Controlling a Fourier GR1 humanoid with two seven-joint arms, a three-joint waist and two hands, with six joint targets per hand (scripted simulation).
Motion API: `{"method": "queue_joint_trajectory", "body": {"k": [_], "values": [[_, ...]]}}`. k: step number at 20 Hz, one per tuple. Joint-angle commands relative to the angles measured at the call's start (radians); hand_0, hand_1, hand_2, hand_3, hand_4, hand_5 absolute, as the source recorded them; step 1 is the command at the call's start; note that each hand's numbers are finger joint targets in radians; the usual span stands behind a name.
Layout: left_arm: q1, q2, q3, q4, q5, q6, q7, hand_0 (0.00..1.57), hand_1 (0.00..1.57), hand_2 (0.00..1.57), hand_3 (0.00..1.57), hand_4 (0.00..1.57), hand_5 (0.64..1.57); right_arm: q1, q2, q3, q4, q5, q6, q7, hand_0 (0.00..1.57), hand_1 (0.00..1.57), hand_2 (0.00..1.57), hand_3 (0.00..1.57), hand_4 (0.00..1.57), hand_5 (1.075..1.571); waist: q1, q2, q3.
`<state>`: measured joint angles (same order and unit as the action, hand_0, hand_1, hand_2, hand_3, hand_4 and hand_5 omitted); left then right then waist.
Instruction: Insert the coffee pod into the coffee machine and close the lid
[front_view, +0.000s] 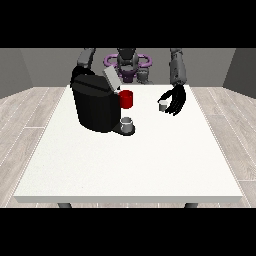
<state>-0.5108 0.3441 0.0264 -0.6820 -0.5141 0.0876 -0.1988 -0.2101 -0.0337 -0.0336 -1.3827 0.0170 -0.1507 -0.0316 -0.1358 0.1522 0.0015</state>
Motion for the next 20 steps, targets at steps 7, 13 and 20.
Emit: {"method": "queue_joint_trajectory", "body": {"k": [7, 13, 20], "values": [[-0.040, -0.017, -0.012, 0.093, -0.107, 0.150, -0.052, 0.99, 0.99, 1.09, 0.87, 0.29, 1.571, -0.017, -0.006, -0.028, 0.005, -0.047, 0.030, -0.042, 0.00, 0.00, 0.00, 0.00, 0.51, 1.571, -0.015, 0.037, -0.0016], [-0.077, 0.000, -0.038, 0.104, -0.158, 0.085, -0.037, 1.17, 1.17, 1.29, 1.18, 0.41, 1.571, -0.043, 0.011, -0.022, 0.051, -0.026, -0.025, -0.015, 0.00, 0.00, 0.00, 0.00, 0.41, 1.571, 0.018, 0.003, -0.0016], [-0.130, 0.010, -0.002, 0.077, -0.099, -0.008, -0.138, 1.45, 1.45, 1.45, 1.39, 0.62, 1.571, -0.018, 0.012, -0.008, 0.015, -0.038, -0.019, 0.062, 0.00, 0.00, 0.00, 0.00, 0.44, 1.571, -0.015, -0.054, -0.0022]]}}
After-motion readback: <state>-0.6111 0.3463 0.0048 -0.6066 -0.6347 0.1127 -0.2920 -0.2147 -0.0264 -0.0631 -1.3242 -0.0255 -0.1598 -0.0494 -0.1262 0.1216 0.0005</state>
